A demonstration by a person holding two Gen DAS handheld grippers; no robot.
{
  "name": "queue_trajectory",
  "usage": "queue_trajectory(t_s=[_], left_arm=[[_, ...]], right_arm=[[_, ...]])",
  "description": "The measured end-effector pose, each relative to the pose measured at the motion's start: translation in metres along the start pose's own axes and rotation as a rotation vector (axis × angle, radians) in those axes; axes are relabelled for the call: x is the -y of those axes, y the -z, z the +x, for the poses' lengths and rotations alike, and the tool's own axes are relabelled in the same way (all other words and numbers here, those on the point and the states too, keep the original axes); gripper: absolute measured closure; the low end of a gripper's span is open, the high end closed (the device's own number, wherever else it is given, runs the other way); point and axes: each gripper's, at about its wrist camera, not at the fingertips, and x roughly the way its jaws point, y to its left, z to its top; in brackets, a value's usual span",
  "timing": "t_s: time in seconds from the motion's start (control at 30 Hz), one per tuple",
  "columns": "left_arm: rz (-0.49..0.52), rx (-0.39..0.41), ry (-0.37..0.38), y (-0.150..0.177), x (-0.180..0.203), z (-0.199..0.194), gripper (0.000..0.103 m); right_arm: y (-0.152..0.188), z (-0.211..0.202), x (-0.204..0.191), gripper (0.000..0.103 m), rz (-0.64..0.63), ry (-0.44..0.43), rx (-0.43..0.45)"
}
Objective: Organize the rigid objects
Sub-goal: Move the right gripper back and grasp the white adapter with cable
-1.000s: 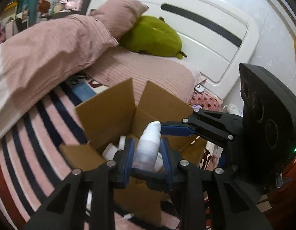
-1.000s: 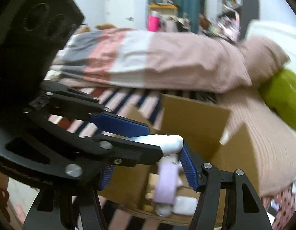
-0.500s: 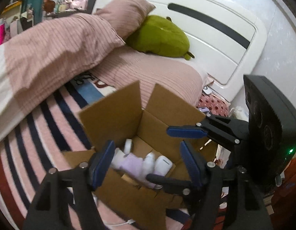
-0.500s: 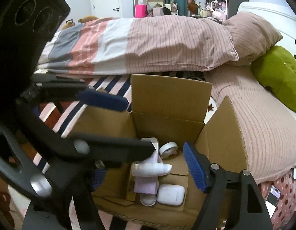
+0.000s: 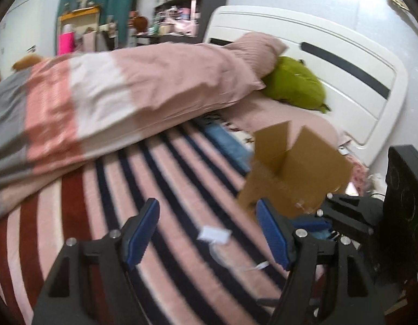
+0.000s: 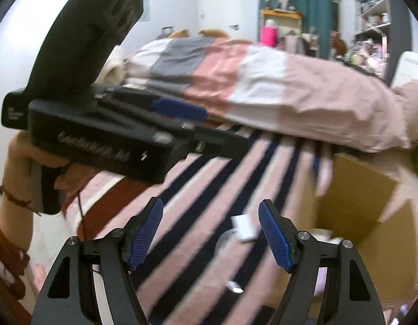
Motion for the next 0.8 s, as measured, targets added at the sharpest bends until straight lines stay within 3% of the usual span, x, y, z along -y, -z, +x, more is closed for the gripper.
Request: queue_trajectory(t_s=[0.23,0.4,0.53,0.7,0.73,0.77,0.8], left_arm=[[-0.094,-0.052,-0.033,0.059,-0.052,0.017,0.032],[-0.152,-0.094,-0.006,0.090,-0.069,0.041,0.032],[-0.157,-0.117,0.007,0.101,-0.070,0.053,0.032],[-0.155,-0.129,0.024,0.102,-0.066,0.065,0.032],[-0.155,-0.128,0.028,0.102,-0.065,0.066,0.032],[-0.156,-0.127,0.034,0.101,-0.064,0.067,0.032],[-0.157,-0.127,0.037,0.101,-0.064,0.067,0.032]], right_arm=[[0.026,0.078,-0.036,0.033,-0.051,-0.049,-0.145],[0.057,0.128,-0.001,0.032,0.037,0.128,-0.231],[0.074,0.149,0.036,0.035,0.115,0.254,-0.250],[0.079,0.162,0.046,0.034,0.128,0.240,-0.229],[0.080,0.163,0.045,0.037,0.127,0.236,-0.226],[0.080,0.162,0.047,0.050,0.138,0.227,-0.221],[0.079,0.163,0.048,0.053,0.144,0.223,-0.220]])
